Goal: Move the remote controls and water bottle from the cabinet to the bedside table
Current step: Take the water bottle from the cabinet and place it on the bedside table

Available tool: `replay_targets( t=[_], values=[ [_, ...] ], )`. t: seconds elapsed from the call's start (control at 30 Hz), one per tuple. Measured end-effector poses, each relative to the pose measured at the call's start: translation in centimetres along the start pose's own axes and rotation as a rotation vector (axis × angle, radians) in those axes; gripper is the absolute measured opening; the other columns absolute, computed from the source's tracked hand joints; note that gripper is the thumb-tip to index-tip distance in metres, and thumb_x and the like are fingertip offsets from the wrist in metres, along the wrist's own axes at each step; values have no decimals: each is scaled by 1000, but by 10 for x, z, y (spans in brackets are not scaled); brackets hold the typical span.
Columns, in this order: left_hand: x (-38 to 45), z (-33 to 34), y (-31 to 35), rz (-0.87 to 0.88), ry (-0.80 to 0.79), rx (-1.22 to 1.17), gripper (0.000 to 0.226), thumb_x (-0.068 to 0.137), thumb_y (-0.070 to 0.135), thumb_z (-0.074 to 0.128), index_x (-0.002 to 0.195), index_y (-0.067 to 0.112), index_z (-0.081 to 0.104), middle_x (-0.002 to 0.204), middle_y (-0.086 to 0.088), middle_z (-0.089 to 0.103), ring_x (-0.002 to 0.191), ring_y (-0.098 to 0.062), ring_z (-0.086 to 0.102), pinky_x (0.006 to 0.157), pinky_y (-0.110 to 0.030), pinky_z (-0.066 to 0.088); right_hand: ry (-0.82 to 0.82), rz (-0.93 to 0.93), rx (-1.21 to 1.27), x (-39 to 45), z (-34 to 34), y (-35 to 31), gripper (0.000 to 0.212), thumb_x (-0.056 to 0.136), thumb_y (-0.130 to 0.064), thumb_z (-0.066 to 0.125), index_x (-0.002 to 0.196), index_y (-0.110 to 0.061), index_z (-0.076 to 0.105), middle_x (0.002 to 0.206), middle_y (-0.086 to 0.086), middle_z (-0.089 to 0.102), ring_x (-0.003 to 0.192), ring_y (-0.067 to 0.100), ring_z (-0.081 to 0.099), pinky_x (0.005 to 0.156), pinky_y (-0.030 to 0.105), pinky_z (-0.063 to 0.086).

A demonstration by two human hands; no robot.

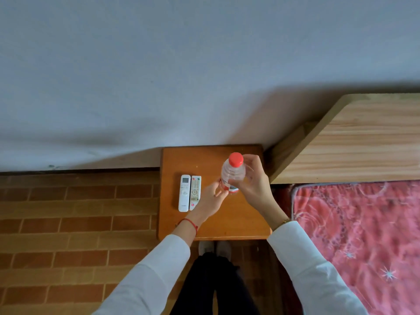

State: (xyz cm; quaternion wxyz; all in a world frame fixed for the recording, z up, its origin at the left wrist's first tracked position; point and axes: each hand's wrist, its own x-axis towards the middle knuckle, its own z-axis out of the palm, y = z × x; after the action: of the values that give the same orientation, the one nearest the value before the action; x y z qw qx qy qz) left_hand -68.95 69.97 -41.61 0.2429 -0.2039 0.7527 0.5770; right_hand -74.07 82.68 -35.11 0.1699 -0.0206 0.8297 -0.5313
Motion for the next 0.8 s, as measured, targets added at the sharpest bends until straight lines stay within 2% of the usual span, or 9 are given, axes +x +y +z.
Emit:
replay_targets(
  t=[0.1,0.2,0.3,0.37,0.47,0.53,0.63,0.73,0.8],
  values=[
    [29,12,-26,-2,16,-25,31,96,25,51,123,12,57,119,-3,63,109,-15,57,76,-13,42,-7,0,-25,13,16,39,64,70,-15,83,122,-19,45,119,-5,60,109,8,60,86,13,49],
    [49,22,-49,3,43,-68,29,97,21,50,124,13,56,120,-4,65,112,-15,58,83,-14,43,9,14,-16,25,26,74,64,69,-19,83,120,-25,45,114,-16,58,109,2,59,91,25,53],
    [61,28,-64,35,64,-70,35,96,21,50,132,18,53,127,1,62,118,-11,56,95,-21,43,4,15,4,32,31,100,63,69,-19,83,118,-25,45,115,-14,59,111,7,60,94,35,54],
    [66,32,-70,45,73,-78,37,97,19,50,134,17,51,129,1,61,119,-10,55,95,-18,43,1,9,11,35,35,112,63,69,-17,83,118,-21,45,114,-15,59,111,6,61,94,36,53],
    [70,35,-79,35,93,-77,38,98,16,50,136,14,49,130,1,59,119,-9,53,85,-3,41,-7,1,20,35,40,124,63,68,-17,84,117,-20,45,112,-19,58,110,5,60,94,32,53],
    [69,37,-82,9,94,-76,40,98,16,50,138,11,46,131,2,57,121,-9,50,83,1,40,-22,-3,19,35,43,131,64,68,-17,84,118,-21,45,113,-18,58,111,6,59,95,32,52],
    [67,38,-86,-4,94,-72,44,98,18,51,140,13,43,139,-1,53,131,-13,46,100,-16,38,-42,-28,-1,34,46,137,65,69,-17,84,118,-23,43,114,-18,57,111,5,58,93,26,52],
    [64,40,-82,-9,95,-51,45,98,16,51,142,13,41,141,-2,50,130,-11,44,100,-18,34,-61,-40,-22,31,48,137,66,70,-18,84,121,-21,42,117,-10,58,110,4,57,88,16,50],
    [60,40,-78,-17,95,-27,45,97,12,50,141,13,41,141,-4,50,132,-15,43,99,-19,33,-79,-46,-79,28,47,135,66,71,-20,83,123,-20,42,120,-7,57,108,2,56,85,9,46]
  ],
)
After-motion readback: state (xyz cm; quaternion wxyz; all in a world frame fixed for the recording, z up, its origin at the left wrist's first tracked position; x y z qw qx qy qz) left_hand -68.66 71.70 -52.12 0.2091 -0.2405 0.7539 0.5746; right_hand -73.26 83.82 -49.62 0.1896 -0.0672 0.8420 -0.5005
